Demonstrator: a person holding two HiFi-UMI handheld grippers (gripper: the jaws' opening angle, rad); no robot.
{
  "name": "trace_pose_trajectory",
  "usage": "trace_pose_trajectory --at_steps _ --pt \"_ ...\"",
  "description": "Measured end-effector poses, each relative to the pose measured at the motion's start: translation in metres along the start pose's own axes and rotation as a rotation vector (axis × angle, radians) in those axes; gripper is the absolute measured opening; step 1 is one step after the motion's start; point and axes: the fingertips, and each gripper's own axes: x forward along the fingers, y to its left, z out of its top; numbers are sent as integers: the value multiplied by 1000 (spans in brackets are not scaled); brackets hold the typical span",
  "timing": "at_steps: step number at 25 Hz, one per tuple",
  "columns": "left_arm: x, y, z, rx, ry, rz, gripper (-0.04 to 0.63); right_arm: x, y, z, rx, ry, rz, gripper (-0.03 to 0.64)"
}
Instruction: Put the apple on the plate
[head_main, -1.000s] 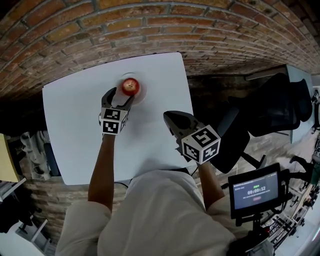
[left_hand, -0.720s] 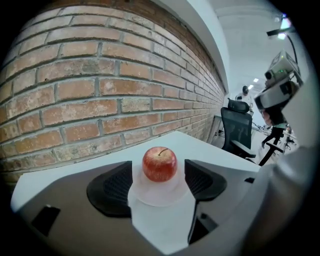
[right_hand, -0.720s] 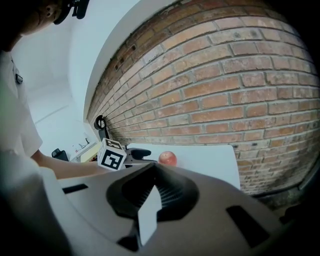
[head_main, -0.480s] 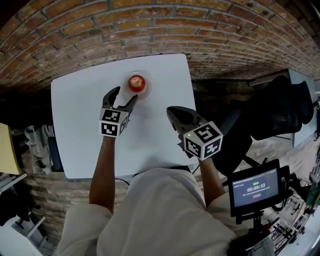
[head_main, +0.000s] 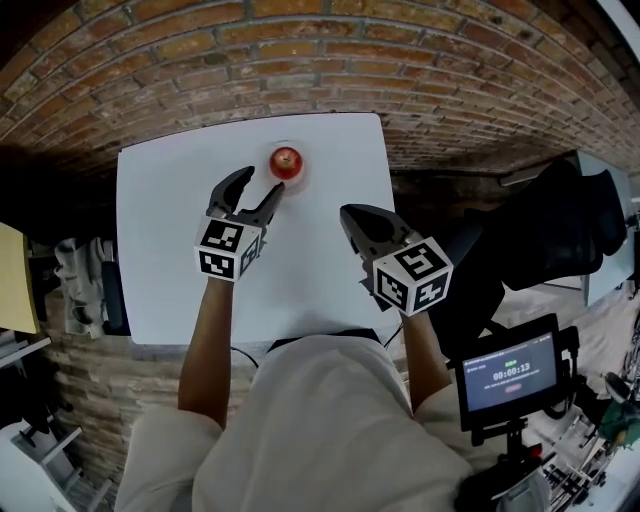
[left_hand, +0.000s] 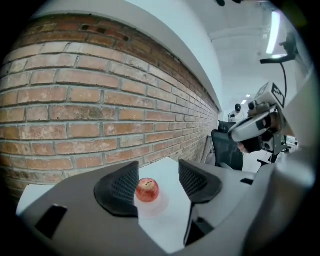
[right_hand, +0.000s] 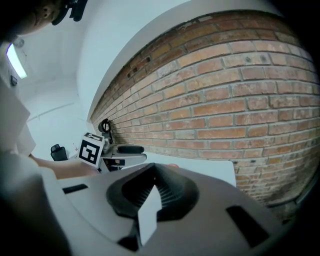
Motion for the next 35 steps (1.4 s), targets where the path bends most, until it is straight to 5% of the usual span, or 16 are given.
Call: trace_pose_trajectory --at_steps 21,35 --pt "-134 -32 76 76 -228 94 95 -42 70 59 -184 -140 7 3" --pt "-171 -49 101 155 -262 139 8 -57 94 87 -260 -204 19 3"
